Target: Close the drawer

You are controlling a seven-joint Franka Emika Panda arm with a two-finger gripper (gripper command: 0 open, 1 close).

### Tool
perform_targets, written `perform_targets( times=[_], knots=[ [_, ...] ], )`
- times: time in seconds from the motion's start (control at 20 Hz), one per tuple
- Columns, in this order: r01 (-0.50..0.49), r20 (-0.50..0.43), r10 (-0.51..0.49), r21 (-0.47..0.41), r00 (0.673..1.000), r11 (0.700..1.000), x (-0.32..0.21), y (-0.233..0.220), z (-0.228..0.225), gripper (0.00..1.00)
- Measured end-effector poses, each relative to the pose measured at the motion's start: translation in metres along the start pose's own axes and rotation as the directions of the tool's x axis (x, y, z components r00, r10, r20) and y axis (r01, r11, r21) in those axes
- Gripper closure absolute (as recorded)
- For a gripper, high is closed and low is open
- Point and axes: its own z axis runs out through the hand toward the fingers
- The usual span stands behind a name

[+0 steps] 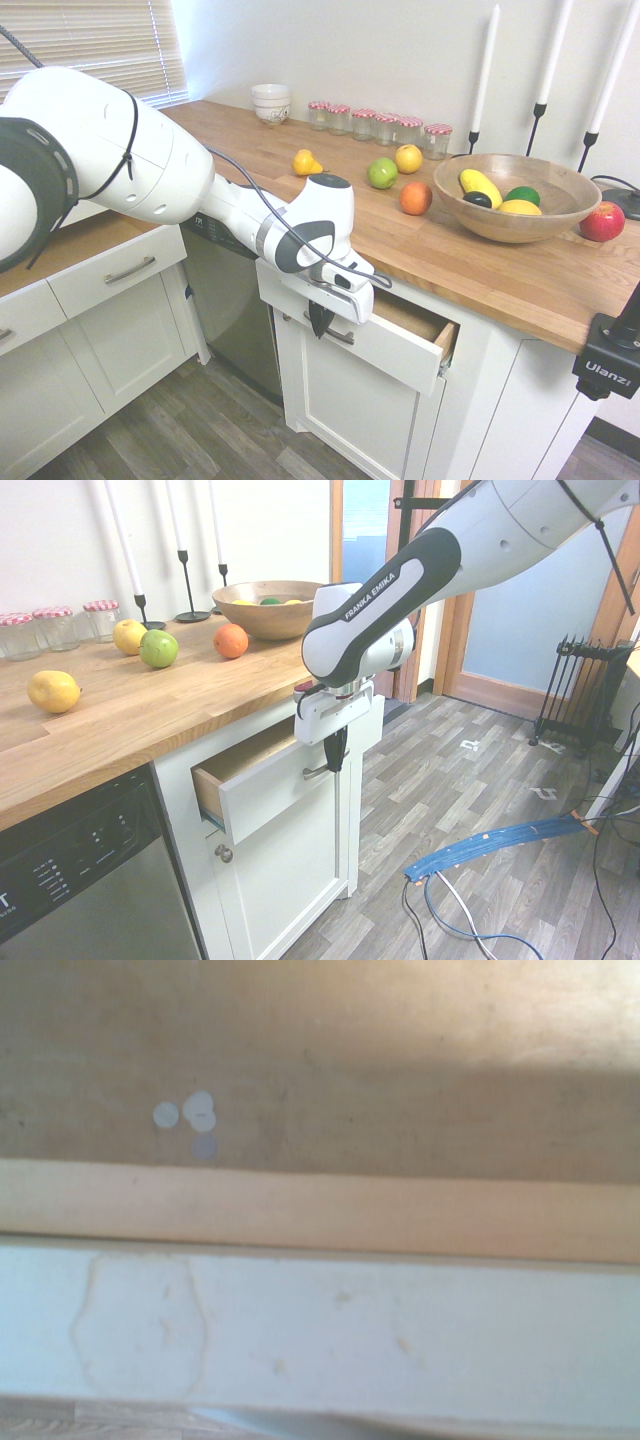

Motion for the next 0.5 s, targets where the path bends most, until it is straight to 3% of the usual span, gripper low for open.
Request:
perform_targets(
  times=[0.5],
  knots=[
    [-0.007, 0.002, 0.007, -0.019, 1.000, 1.000, 0.016, -0.024, 0.002, 1.00]
  ],
)
